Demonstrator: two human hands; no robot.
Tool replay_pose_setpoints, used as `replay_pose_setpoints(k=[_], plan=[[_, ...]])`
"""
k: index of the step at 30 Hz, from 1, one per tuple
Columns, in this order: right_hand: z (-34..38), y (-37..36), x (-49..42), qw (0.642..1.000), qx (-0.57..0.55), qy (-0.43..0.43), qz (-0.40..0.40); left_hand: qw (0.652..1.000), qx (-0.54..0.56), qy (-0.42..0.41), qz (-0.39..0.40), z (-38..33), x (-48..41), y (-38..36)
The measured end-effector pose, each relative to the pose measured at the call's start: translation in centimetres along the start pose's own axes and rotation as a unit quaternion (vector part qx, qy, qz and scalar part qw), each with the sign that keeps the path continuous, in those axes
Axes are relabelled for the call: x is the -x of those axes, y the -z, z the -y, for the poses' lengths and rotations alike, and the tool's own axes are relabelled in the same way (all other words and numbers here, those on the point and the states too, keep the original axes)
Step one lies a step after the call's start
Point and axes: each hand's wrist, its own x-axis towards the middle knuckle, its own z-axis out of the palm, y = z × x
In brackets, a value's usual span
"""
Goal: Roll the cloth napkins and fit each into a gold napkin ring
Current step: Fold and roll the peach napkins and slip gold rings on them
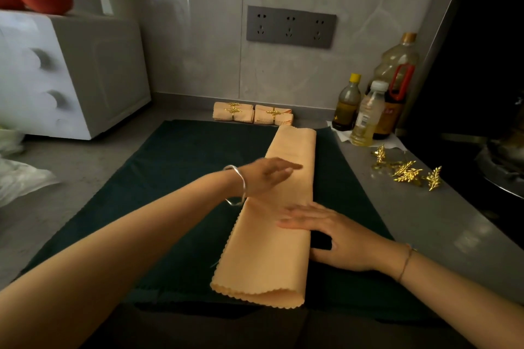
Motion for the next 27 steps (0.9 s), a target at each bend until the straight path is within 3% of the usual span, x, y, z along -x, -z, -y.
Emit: replay_pose_setpoints(k=[6,9,11,13,15,17,19,24,27], plan=[[1.1,-0.5,0.0,0.995,-0.087,0.028,-0.029,0.985,-0.126,-0.012,0.119,1.0,-4.1,-2.6],[1.5,0.7,-0.5,0.983,-0.173,0.021,-0.064,0.987,-0.040,0.015,0.154,1.0,-4.5,-2.4],[1.8,2.1,-1.1,0.971,-0.223,0.009,-0.092,0.981,0.046,0.068,0.178,2.5,-4.0,-1.5],[2.2,3.7,-1.9,0.957,-0.252,-0.019,-0.141,0.974,0.008,0.180,0.136,4.7,-3.2,0.0],[1.8,5.3,-3.5,0.931,-0.286,-0.060,-0.218,0.971,-0.003,0.234,0.059,6.1,-2.8,1.6],[0.7,6.9,-5.6,0.883,-0.367,-0.086,-0.280,0.976,0.058,0.209,0.026,5.5,-2.4,2.2],[-1.1,8.4,-7.9,0.838,-0.438,-0.105,-0.308,0.965,0.195,0.169,-0.055,5.0,-2.7,2.6],[-7.8,9.8,-13.6,0.760,-0.503,-0.194,-0.364,0.951,0.224,0.212,-0.023,5.9,-3.1,3.2],[-11.3,8.8,-15.3,0.736,-0.508,-0.305,-0.328,0.959,0.185,0.216,0.006,5.2,-3.5,2.9]])
